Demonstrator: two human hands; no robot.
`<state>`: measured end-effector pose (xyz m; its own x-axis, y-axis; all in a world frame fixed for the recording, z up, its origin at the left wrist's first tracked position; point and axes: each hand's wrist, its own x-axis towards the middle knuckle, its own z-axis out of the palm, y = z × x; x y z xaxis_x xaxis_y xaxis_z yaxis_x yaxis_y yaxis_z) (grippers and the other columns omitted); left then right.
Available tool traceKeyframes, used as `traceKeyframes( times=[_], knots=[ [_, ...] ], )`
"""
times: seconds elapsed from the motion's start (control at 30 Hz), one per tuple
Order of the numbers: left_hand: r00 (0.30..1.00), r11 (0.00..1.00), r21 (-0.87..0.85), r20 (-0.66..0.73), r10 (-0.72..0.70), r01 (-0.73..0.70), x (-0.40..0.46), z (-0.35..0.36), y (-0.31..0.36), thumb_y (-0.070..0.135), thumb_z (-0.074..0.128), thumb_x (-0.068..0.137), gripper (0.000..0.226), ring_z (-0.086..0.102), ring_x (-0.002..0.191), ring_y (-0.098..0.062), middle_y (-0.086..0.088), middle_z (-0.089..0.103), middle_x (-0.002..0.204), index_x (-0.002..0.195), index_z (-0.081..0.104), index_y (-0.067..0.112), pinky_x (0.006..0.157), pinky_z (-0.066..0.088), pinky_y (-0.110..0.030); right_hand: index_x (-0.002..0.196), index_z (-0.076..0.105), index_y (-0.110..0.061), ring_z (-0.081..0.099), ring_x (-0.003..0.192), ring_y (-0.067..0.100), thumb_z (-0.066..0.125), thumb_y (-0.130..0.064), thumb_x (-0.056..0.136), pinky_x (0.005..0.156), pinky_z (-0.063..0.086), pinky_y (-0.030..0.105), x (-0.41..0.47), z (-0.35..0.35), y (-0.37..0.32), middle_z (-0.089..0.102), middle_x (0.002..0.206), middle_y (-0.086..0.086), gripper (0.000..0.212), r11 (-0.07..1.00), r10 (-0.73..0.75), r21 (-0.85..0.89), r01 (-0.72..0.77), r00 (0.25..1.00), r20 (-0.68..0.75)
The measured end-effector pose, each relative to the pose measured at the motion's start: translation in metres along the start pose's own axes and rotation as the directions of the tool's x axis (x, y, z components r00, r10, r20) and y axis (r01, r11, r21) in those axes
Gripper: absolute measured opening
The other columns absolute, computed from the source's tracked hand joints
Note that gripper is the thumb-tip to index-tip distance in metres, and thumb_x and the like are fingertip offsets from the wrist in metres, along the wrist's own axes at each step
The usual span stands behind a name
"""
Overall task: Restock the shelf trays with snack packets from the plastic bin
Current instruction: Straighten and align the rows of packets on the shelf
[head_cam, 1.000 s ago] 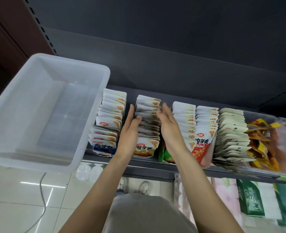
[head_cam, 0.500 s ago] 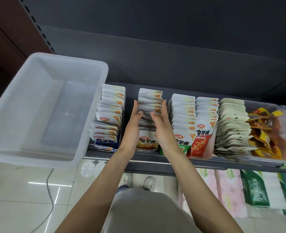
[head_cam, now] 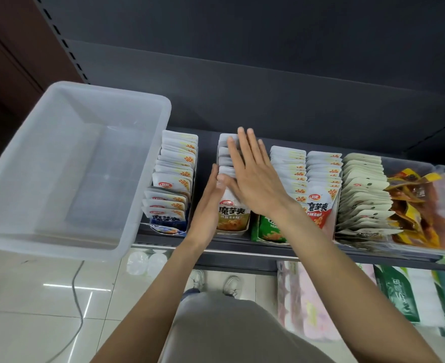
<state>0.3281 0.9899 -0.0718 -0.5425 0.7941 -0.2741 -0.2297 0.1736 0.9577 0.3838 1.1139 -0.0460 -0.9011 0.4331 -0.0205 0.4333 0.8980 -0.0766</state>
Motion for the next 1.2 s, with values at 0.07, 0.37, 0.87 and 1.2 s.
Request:
traceKeyframes(
  times=[0.07, 0.37, 0.87, 1.2],
  knots=[
    [1.0, 0.998, 0.056, -0.002, 0.03, -0.03, 0.001, 0.002, -0.004, 0.048, 0.034, 0.095, 0.057, 0.016, 0.138, 0.005, 0.019, 0.016, 0.154, 0.147, 0.012, 0.039, 0.118, 0.014, -0.034, 0.151, 0.001, -0.009, -0.005, 0.146, 0.03, 0.004, -0.057, 0.091, 0.119, -0.001, 0.04, 0.005, -0.001, 0.002, 0.0, 0.158, 0.017, 0.076, 1.0, -0.006, 0.004, 0.006, 1.0, 0.003],
    [0.971, 0.974, 0.143, -0.132, 0.197, -0.178, 0.009, 0.008, -0.004, 0.02, 0.047, 0.098, 0.054, 0.025, 0.136, 0.005, 0.014, 0.03, 0.149, 0.146, 0.024, 0.025, 0.115, 0.022, -0.023, 0.144, 0.033, -0.01, 0.034, 0.124, 0.022, 0.034, -0.058, 0.093, 0.102, 0.033, 0.036, 0.02, -0.022, 0.01, 0.039, 0.134, 0.006, 0.07, 0.976, 0.004, 0.22, -0.003, 1.0, -0.003],
    [0.939, 0.917, 0.353, -0.211, 0.273, -0.187, 0.083, 0.014, 0.025, 0.032, 0.055, 0.093, 0.025, 0.054, 0.1, -0.011, -0.002, 0.058, 0.108, 0.113, 0.057, 0.018, 0.083, 0.046, -0.024, 0.108, 0.068, -0.023, 0.052, 0.075, -0.013, 0.076, -0.035, 0.076, 0.066, 0.036, 0.009, 0.059, -0.058, 0.07, 0.061, 0.086, -0.018, 0.035, 0.869, -0.179, 0.493, 0.03, 0.95, 0.258],
    [0.931, 0.936, 0.344, -0.31, 0.192, -0.078, 0.105, 0.01, 0.027, 0.035, 0.051, 0.095, 0.021, 0.055, 0.084, -0.01, 0.001, 0.06, 0.089, 0.088, 0.059, 0.017, 0.07, 0.038, -0.015, 0.091, 0.074, -0.016, 0.057, 0.066, -0.008, 0.07, -0.029, 0.084, 0.068, 0.04, 0.015, 0.079, -0.049, 0.073, 0.065, 0.072, -0.017, 0.015, 0.808, -0.106, 0.581, -0.097, 0.946, 0.305]
  ],
)
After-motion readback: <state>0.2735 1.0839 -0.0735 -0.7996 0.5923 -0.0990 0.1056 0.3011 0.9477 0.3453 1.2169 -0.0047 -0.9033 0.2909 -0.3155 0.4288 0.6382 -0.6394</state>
